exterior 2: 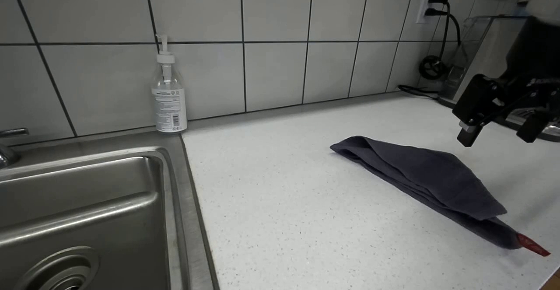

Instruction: Fold the grey towel into a triangle twice.

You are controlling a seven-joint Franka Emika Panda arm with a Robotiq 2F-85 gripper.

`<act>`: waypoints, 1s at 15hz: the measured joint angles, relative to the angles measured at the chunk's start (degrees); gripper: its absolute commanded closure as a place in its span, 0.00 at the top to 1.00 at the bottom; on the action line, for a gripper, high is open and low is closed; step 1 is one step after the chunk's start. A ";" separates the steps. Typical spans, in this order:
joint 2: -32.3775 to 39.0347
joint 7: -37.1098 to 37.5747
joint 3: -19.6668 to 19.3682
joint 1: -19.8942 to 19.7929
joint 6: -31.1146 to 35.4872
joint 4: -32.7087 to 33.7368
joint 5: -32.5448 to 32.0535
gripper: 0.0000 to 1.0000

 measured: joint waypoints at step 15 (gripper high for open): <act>-0.56 -23.65 -0.06 0.55 -5.40 -0.13 7.43 1.00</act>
